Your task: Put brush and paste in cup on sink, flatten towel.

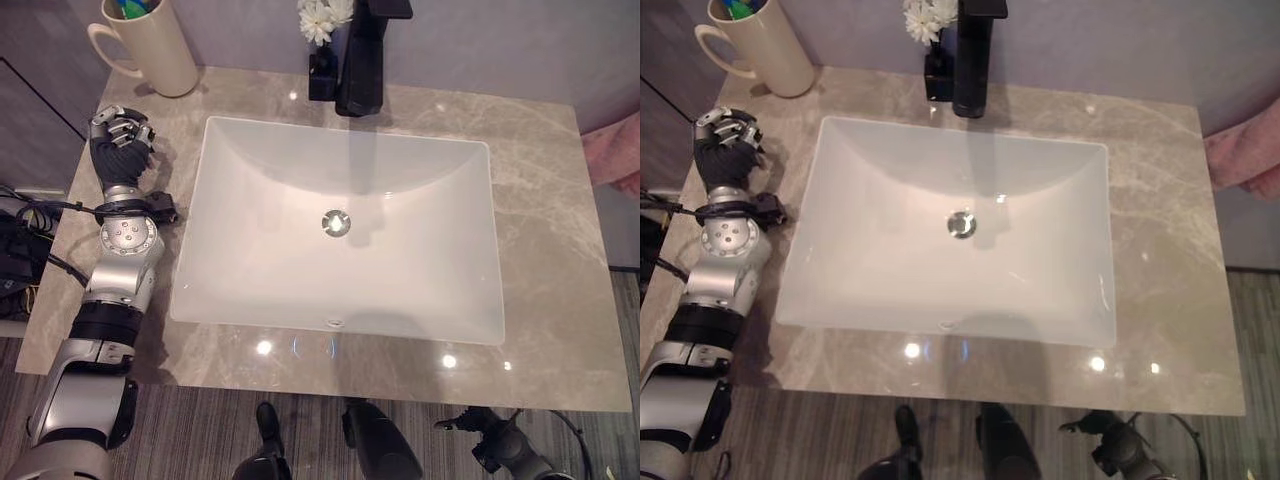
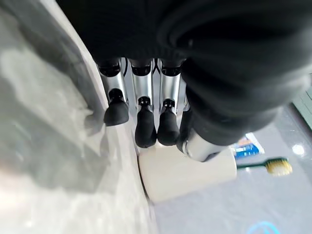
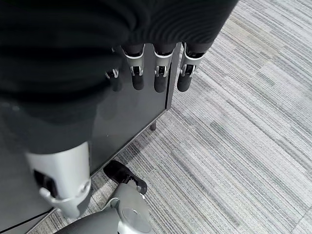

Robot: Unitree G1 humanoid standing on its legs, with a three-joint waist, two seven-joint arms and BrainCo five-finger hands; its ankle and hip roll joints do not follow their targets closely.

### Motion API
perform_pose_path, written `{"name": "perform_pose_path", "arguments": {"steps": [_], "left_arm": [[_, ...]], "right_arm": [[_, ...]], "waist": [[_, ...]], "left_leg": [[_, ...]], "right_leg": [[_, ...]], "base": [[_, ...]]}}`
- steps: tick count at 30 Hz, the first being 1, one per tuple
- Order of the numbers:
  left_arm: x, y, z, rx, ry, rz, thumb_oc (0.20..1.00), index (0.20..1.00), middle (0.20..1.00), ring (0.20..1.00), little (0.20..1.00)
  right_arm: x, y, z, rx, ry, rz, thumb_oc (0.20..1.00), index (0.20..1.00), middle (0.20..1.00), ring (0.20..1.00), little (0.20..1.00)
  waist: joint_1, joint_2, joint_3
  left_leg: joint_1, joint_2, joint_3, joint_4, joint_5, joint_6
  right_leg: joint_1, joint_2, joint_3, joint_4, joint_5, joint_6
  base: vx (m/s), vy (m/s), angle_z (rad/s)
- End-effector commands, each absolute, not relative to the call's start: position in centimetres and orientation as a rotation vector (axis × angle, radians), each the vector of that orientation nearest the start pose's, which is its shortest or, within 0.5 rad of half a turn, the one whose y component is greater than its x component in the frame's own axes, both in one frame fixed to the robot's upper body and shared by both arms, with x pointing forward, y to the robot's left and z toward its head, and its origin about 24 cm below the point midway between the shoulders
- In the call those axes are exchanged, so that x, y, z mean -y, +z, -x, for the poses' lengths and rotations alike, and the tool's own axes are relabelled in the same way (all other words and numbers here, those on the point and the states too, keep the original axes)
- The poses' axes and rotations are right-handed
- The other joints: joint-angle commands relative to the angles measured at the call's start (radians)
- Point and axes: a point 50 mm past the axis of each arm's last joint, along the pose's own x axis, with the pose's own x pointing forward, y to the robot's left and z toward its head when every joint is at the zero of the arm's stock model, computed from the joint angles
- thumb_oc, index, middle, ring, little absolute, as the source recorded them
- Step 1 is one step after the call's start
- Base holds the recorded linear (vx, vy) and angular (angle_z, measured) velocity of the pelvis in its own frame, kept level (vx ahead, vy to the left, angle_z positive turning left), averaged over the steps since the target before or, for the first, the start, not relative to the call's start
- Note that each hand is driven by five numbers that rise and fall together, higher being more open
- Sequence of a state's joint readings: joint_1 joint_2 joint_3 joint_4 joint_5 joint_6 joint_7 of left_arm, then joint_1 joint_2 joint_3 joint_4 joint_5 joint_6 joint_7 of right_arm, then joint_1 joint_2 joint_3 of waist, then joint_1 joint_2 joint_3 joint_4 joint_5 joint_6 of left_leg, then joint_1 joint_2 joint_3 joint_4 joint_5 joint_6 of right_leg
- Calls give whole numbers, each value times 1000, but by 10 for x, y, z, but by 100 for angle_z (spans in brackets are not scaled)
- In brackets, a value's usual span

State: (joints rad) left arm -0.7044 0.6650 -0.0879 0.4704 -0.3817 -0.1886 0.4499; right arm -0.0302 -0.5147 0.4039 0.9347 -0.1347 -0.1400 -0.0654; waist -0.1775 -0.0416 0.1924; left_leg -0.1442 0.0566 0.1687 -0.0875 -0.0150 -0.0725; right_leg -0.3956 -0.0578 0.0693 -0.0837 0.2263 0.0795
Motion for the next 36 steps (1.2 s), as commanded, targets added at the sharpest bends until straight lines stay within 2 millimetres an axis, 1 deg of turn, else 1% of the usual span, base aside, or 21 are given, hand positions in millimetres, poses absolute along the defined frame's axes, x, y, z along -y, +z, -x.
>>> {"name": "perform_pose_path", "arguments": {"steps": [1,4,6,8,9,11,13,14,18,19,20,21,26,30,36], "left_arm": [[-297,226,-342,517,562,-205,200,200,200,200,200],[-306,226,-343,498,624,-170,200,200,200,200,200],[-317,231,-345,489,699,-149,200,200,200,200,200],[-333,236,-343,472,780,-128,200,200,200,200,200],[-334,237,-343,473,781,-128,200,200,200,200,200],[-342,240,-342,465,814,-122,200,200,200,200,200],[-358,244,-338,440,865,-126,200,200,200,200,200],[-358,244,-338,441,864,-126,200,200,200,200,200],[-375,254,-334,411,915,-164,200,200,200,200,200],[-375,255,-334,412,914,-165,200,200,200,200,200],[-382,257,-331,395,938,-186,200,200,200,200,200],[-385,261,-330,393,947,-195,200,200,200,200,200],[-393,273,-328,388,984,-215,200,200,200,200,200],[-392,283,-328,400,996,-223,200,200,200,200,200],[-387,285,-331,421,987,-214,200,200,200,200,200]], "right_arm": [[294,-109,-147,-877,158,837,1000,1000,1000,1000,1000],[293,-107,-150,-864,166,840,1000,1000,1000,1000,1000],[290,-106,-154,-848,175,841,1000,1000,1000,1000,1000],[289,-104,-158,-831,179,841,1000,1000,1000,1000,1000],[288,-104,-159,-830,180,841,1000,1000,1000,1000,1000],[288,-104,-159,-826,183,842,1000,1000,1000,1000,1000],[288,-105,-156,-833,190,838,1000,1000,1000,1000,1000],[288,-105,-156,-832,190,837,1000,1000,1000,1000,1000],[291,-107,-150,-855,183,832,1000,1000,1000,1000,1000],[291,-107,-151,-855,183,832,1000,1000,1000,1000,1000],[293,-107,-149,-859,179,828,1000,1000,1000,1000,1000],[293,-107,-148,-858,179,824,1000,1000,1000,1000,1000],[293,-107,-148,-859,176,811,1000,1000,1000,1000,1000],[292,-109,-146,-866,170,794,1000,1000,1000,1000,1000],[290,-112,-143,-875,174,787,1000,1000,1000,1000,1000]], "waist": [[2,-9,-12],[0,-10,-16],[-3,-12,-18],[-11,-19,-25],[-11,-20,-25],[-16,-24,-31],[-24,-26,-39],[-23,-27,-40],[-33,-24,-49],[-32,-25,-49],[-38,-23,-51],[-38,-24,-52],[-45,-25,-54],[-51,-25,-56],[-58,-28,-55]], "left_leg": [[19,14,-1,96,-45,-10],[18,21,1,88,-35,-15],[20,26,5,83,-28,-20],[23,35,15,77,-21,-25],[23,35,16,76,-20,-25],[25,42,25,70,-14,-29],[30,51,40,60,1,-37],[30,51,40,59,2,-37],[27,57,48,38,25,-47],[27,57,48,38,26,-47],[27,60,51,33,28,-48],[26,61,54,32,29,-49],[27,65,62,28,34,-52],[27,70,66,15,48,-57],[16,75,71,3,68,-67]], "right_leg": [[-17,-56,40,92,-87,73],[-19,-52,38,86,-87,72],[-20,-47,39,82,-87,71],[-24,-36,44,78,-84,69],[-25,-35,45,78,-84,69],[-29,-25,53,75,-83,67],[-33,-14,59,65,-78,67],[-33,-13,60,64,-77,67],[-47,-4,60,57,-71,68],[-47,-4,60,57,-71,68],[-51,0,62,56,-70,68],[-54,2,64,58,-70,69],[-64,13,70,58,-67,69],[-70,16,73,53,-64,70],[-83,22,78,33,-52,71]], "base": [[0,0,0],[-6,-11,0],[-11,-40,0],[-5,-56,-1],[-4,-40,-4],[6,-29,-10],[12,-38,-9],[10,-25,-7],[6,-15,-12],[9,-10,-8],[13,-5,-5],[0,0,0],[17,4,-9],[0,0,0],[13,-4,0]]}}
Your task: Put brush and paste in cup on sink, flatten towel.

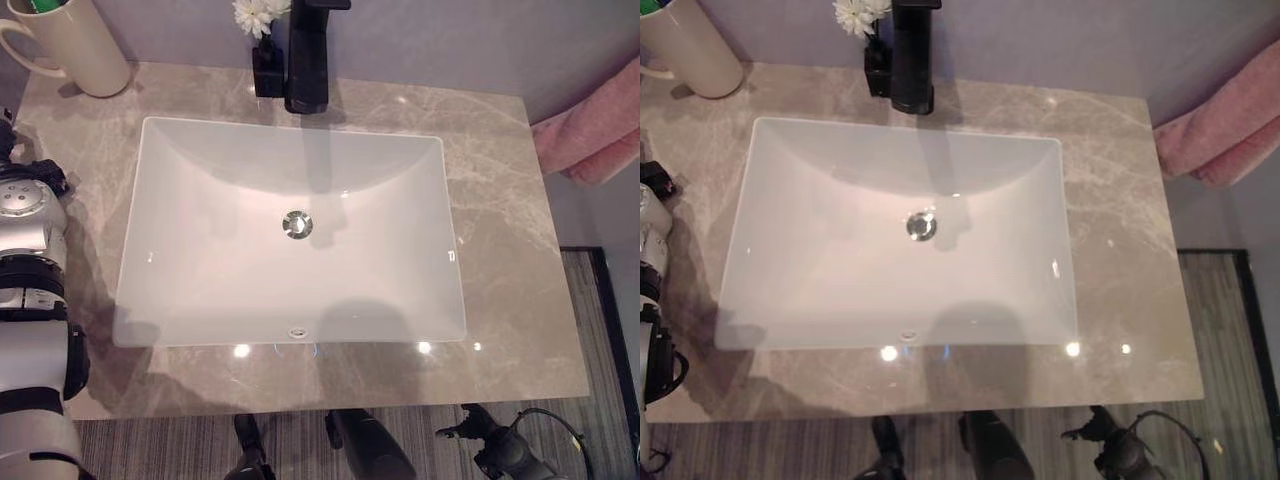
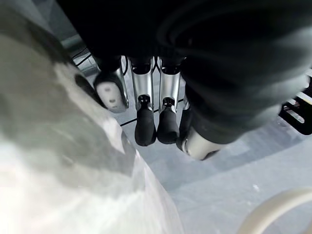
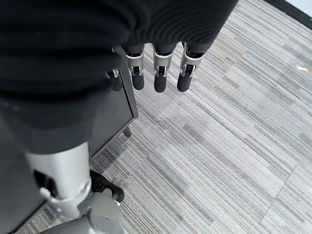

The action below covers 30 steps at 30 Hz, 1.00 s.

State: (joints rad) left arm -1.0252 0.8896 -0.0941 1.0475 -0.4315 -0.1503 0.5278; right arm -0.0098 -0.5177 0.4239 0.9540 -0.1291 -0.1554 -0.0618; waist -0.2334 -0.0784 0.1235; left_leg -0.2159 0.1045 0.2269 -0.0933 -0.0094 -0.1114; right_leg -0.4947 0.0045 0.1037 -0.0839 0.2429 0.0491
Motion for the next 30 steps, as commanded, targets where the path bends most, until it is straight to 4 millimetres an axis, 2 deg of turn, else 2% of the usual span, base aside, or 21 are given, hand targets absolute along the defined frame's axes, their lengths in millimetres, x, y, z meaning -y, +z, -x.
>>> {"name": "perform_pose_path", "arguments": {"steps": [1,10,12,24,30], "left_arm": [[-385,284,-332,426,986,-211,200,200,200,200,200],[-372,287,-339,455,963,-209,200,200,200,200,200],[-370,296,-338,473,977,-292,200,200,200,200,200],[-369,302,-338,496,994,-265,200,200,200,200,200],[-360,303,-344,507,965,-251,200,200,200,200,200]], "right_arm": [[289,-112,-144,-871,173,785,1000,1000,1000,1000,1000],[288,-112,-143,-861,155,764,1000,1000,1000,1000,1000],[289,-111,-143,-851,145,759,1000,1000,1000,1000,1000],[282,-113,-143,-839,155,740,1000,1000,1000,1000,1000],[282,-111,-146,-825,150,741,1000,1000,1000,1000,1000]], "waist": [[-4,8,15],[-16,7,22],[-22,3,28],[-38,-6,26],[-44,-7,27]], "left_leg": [[86,28,14,8,66,-29],[69,40,5,6,84,-41],[59,44,4,6,89,-44],[39,51,27,6,103,-56],[38,56,35,6,106,-61]], "right_leg": [[15,-39,45,31,-68,102],[-2,-26,46,32,-72,96],[-15,-18,48,32,-72,94],[-44,4,77,12,-54,95],[-54,14,88,8,-53,95]], "base": [[34,-10,-1],[11,-6,0],[36,-28,-4],[11,-6,-4],[16,-1,-3]]}}
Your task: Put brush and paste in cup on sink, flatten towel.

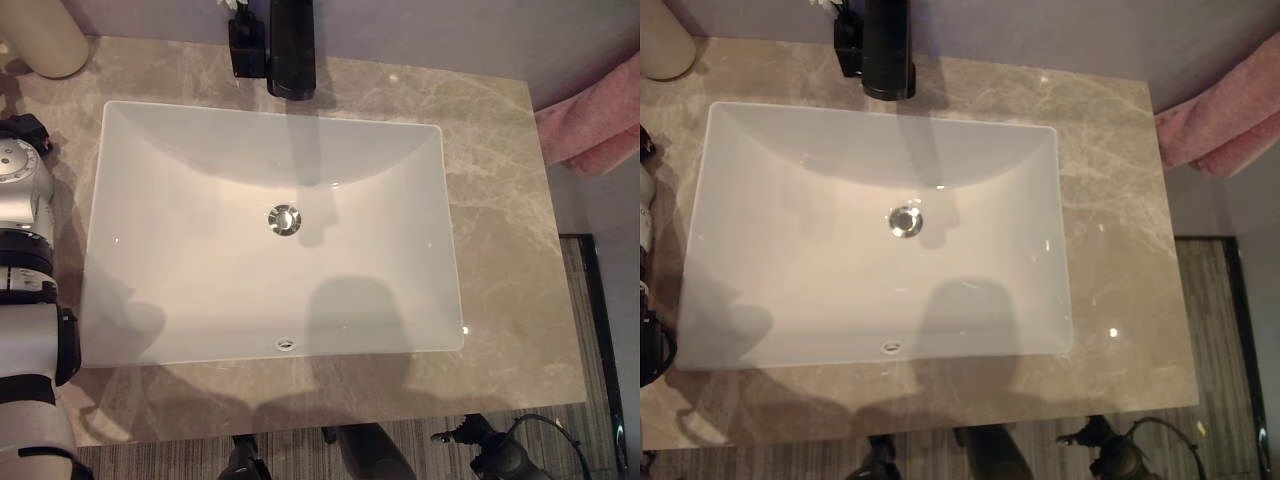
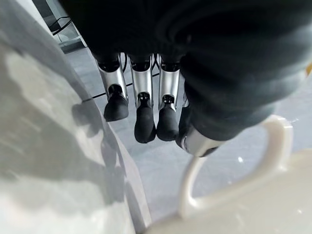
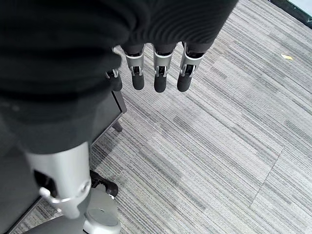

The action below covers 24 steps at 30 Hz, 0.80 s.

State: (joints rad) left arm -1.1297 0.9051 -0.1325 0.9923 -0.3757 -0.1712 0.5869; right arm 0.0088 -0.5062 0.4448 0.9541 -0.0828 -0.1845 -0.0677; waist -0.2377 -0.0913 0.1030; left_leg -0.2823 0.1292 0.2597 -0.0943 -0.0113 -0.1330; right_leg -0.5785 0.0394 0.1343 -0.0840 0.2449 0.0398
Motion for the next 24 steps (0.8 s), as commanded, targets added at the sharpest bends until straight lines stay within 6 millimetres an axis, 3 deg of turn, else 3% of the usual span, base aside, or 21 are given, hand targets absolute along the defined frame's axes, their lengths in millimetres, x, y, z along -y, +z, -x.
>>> {"name": "perform_pose_path", "arguments": {"steps": [1,6,11,15,24], "left_arm": [[-358,303,-345,511,960,-246,200,200,200,200,200],[-345,302,-353,531,901,-176,200,200,200,200,200],[-326,288,-366,509,798,-85,200,200,200,200,200],[-313,283,-375,483,712,-46,200,200,200,200,200],[-316,282,-380,415,707,-82,200,200,200,200,200]], "right_arm": [[282,-111,-146,-822,148,741,1000,1000,1000,1000,1000],[282,-113,-144,-835,143,735,1000,1000,1000,1000,1000],[284,-114,-141,-854,138,745,1000,1000,1000,1000,1000],[286,-109,-149,-829,133,756,1000,1000,1000,1000,1000],[288,-107,-152,-826,140,771,1000,1000,1000,1000,1000]], "waist": [[-42,6,48],[-42,8,47],[-37,23,43],[-34,36,39],[-34,43,42]], "left_leg": [[105,31,4,7,109,-40],[109,32,9,7,108,-42],[116,34,2,7,108,-42],[127,32,0,7,95,-38],[134,28,-5,7,82,-37]], "right_leg": [[28,-20,58,8,-54,104],[27,-19,61,7,-52,105],[32,-25,52,8,-58,103],[39,-29,47,10,-64,103],[42,-33,35,10,-63,104]], "base": [[0,0,0],[7,2,-1],[3,2,1],[3,9,1],[0,0,0]]}}
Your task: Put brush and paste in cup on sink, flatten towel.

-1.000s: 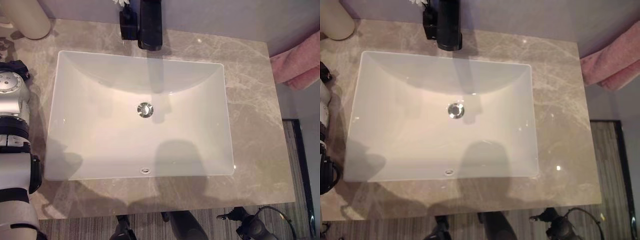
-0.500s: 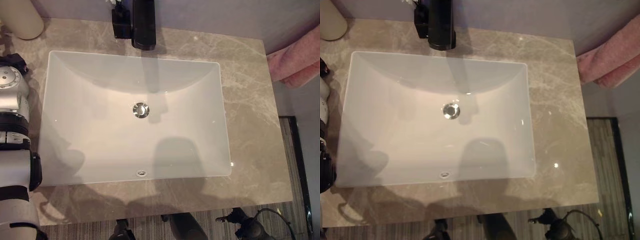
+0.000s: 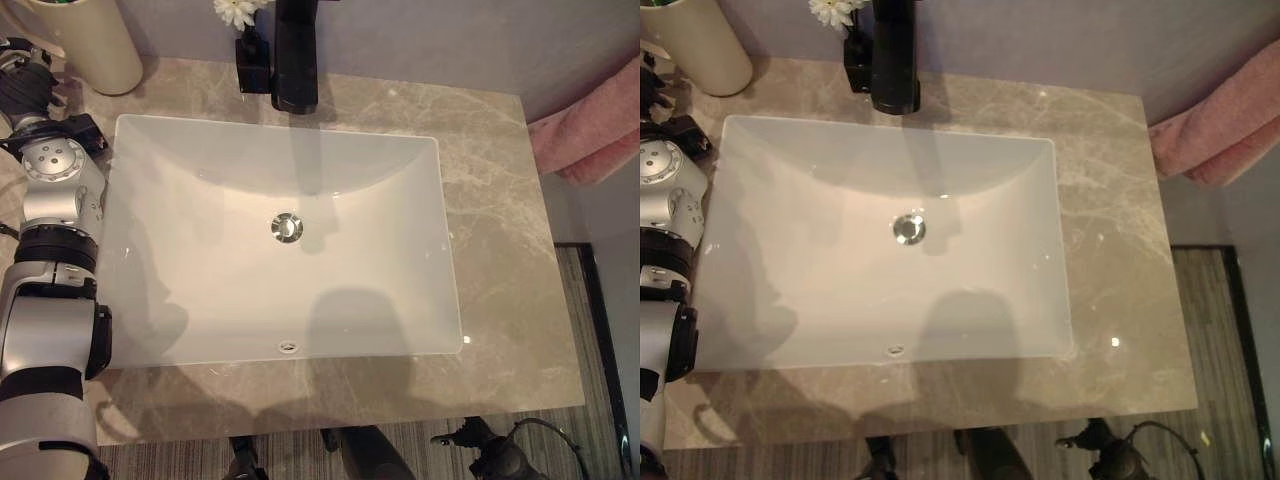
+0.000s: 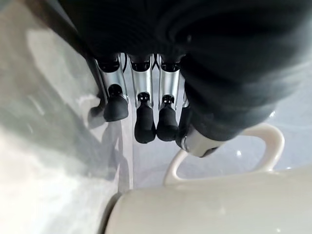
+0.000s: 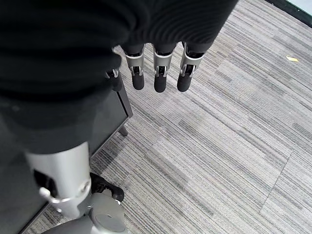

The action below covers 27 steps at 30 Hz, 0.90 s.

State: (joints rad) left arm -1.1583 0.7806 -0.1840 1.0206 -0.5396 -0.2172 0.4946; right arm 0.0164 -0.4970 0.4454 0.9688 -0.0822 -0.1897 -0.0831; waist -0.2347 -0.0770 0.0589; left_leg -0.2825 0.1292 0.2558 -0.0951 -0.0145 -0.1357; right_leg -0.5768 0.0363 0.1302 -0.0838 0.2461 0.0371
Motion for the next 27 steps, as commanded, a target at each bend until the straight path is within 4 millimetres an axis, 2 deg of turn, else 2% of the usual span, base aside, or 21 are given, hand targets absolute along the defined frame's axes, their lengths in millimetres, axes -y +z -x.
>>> {"name": "perform_pose_path", "arguments": {"steps": [1,8,13,17,27], "left_arm": [[-316,281,-380,404,706,-93,200,200,200,200,200],[-312,275,-384,369,685,-113,200,200,200,200,200],[-289,276,-394,362,619,-168,200,200,200,200,200],[-280,275,-397,361,593,-192,200,200,200,200,200],[-274,263,-401,321,573,-228,200,200,200,200,200]], "right_arm": [[288,-107,-152,-829,143,772,1000,1000,1000,1000,1000],[288,-106,-155,-822,146,774,1000,1000,1000,1000,1000],[288,-104,-157,-813,166,792,1000,1000,1000,1000,1000],[288,-105,-157,-817,166,792,1000,1000,1000,1000,1000],[286,-105,-158,-815,181,805,1000,1000,1000,1000,1000]], "waist": [[-37,29,87],[-42,22,91],[-44,28,100],[-44,26,102],[-43,24,107]], "left_leg": [[135,28,-1,8,85,-33],[143,28,7,8,78,-32],[150,32,11,8,78,-34],[142,28,8,8,87,-34],[139,30,8,8,92,-35]], "right_leg": [[40,-29,40,10,-64,106],[37,-23,47,12,-63,105],[36,-16,50,13,-68,104],[32,-18,51,10,-61,102],[30,-14,53,10,-59,101]], "base": [[0,0,0],[0,0,0],[0,0,0],[0,0,0],[0,0,0]]}}
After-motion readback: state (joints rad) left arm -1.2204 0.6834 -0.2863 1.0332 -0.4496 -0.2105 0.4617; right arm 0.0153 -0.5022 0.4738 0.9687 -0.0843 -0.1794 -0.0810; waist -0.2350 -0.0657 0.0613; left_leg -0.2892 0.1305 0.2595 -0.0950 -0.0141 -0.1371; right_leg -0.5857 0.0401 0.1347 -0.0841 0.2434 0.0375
